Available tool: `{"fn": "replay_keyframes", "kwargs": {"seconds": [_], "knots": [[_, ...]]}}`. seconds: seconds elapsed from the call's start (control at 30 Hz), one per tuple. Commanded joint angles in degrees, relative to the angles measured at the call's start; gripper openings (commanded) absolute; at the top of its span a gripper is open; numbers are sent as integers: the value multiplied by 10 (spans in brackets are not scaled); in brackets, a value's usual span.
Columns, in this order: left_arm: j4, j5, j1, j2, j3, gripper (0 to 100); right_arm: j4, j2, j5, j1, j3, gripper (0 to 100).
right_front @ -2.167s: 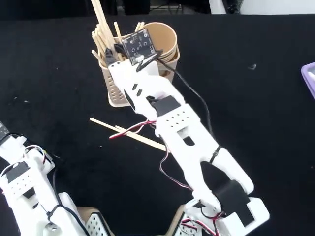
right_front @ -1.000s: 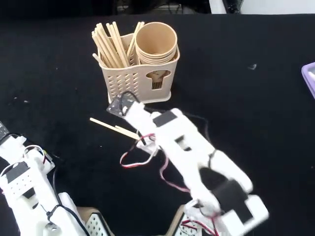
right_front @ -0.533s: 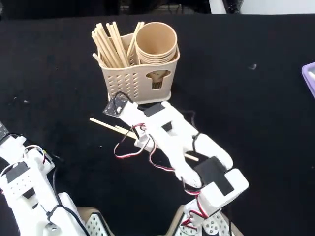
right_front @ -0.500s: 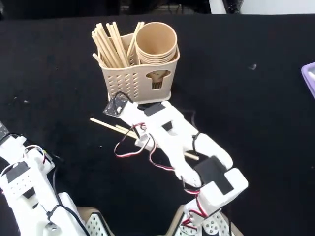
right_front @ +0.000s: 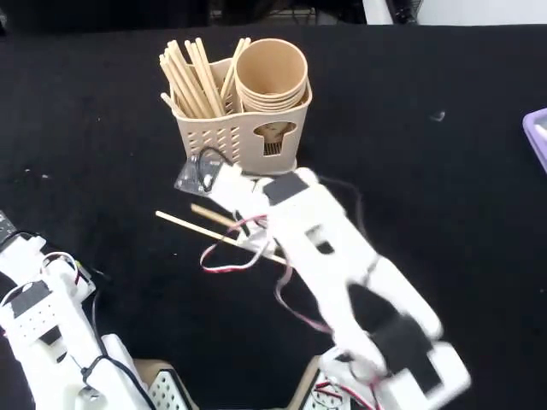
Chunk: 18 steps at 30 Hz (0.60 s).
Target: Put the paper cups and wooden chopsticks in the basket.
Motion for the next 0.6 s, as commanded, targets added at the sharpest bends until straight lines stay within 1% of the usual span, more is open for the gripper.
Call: {"fn": "replay_keyframes", "kwargs": {"seconds": [0.0, 0.07, 0.13, 0.27, 0.37, 0.47, 0.57], "knots": [[-8, 1, 2, -9, -28, 134, 15, -171, -21, -9, -8, 10], [-9, 1, 2, -9, -28, 134, 16, -196, -23, -9, 1, 10], [-9, 1, 2, -9, -28, 134, 2, -183, -23, -11, 22, 10], [-9, 1, 3, -9, -28, 134, -111, -98, -24, -39, 64, 10], [-9, 1, 2, -9, -28, 134, -168, 1, -24, -56, 52, 10], [-9, 1, 2, -9, -28, 134, -171, 105, -24, -60, 5, 11], [-9, 1, 2, -9, -28, 134, -149, 189, -24, -59, -49, 18]]}}
